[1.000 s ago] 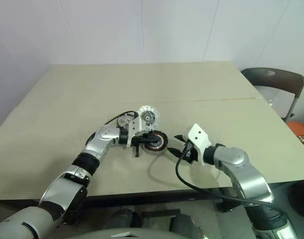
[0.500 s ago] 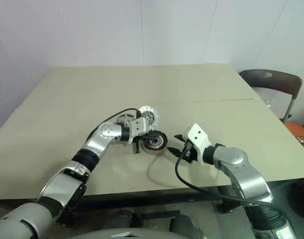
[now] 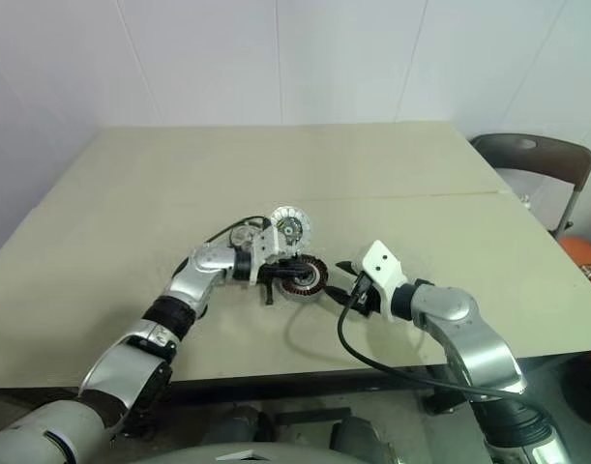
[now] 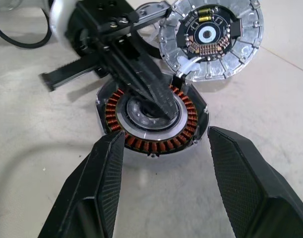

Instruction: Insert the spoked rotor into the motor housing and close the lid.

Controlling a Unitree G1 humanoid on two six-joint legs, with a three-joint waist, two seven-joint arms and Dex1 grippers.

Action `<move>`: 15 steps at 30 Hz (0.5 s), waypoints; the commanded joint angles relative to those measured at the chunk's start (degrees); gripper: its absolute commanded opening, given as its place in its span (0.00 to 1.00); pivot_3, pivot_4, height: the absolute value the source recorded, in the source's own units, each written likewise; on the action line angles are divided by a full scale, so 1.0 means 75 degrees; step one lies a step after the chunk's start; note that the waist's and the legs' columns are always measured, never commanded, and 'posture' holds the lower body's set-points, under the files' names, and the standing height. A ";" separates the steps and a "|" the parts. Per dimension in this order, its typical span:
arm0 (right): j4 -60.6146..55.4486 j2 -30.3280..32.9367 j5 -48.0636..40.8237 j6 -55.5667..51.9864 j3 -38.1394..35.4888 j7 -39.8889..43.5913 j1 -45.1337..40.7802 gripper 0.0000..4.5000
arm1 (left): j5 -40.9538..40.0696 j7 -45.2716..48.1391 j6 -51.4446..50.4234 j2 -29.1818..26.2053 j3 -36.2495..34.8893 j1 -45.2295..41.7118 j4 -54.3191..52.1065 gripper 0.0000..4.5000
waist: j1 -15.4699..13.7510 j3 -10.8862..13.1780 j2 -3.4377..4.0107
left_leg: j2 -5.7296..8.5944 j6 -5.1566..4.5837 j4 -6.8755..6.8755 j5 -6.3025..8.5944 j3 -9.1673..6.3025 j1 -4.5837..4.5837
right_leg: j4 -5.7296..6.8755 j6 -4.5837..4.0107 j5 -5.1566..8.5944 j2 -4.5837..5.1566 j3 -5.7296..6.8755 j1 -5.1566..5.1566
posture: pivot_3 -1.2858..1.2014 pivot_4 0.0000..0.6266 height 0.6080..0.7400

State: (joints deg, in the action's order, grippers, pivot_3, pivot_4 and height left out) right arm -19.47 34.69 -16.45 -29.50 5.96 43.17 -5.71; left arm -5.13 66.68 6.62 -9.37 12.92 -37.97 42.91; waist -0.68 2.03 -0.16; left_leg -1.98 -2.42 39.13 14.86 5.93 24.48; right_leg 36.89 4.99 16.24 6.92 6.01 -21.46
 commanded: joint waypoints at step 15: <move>0.0086 0.0168 -0.0056 0.0167 0.0005 0.0478 -0.0295 0.63 | -0.3154 -0.0938 -0.4495 -0.1911 -0.2754 0.2473 -0.4150 0.13 | 0.0148 0.0020 0.0016 | -0.0002 0.0025 -0.0004 0.0012 -0.0004 -0.0006 | 0.0001 -0.0001 0.0001 0.0006 -0.0006 0.0001 | 0.52 0.00 1.00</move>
State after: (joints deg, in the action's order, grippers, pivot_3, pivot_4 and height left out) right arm -17.78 35.12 -16.52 -29.07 6.59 46.16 -6.68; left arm -26.72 61.87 -25.13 -23.24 -5.63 -19.37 15.20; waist 0.43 2.18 -0.04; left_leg -1.98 -2.23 39.10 14.95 5.89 24.44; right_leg 36.89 4.97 16.25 7.05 5.96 -21.44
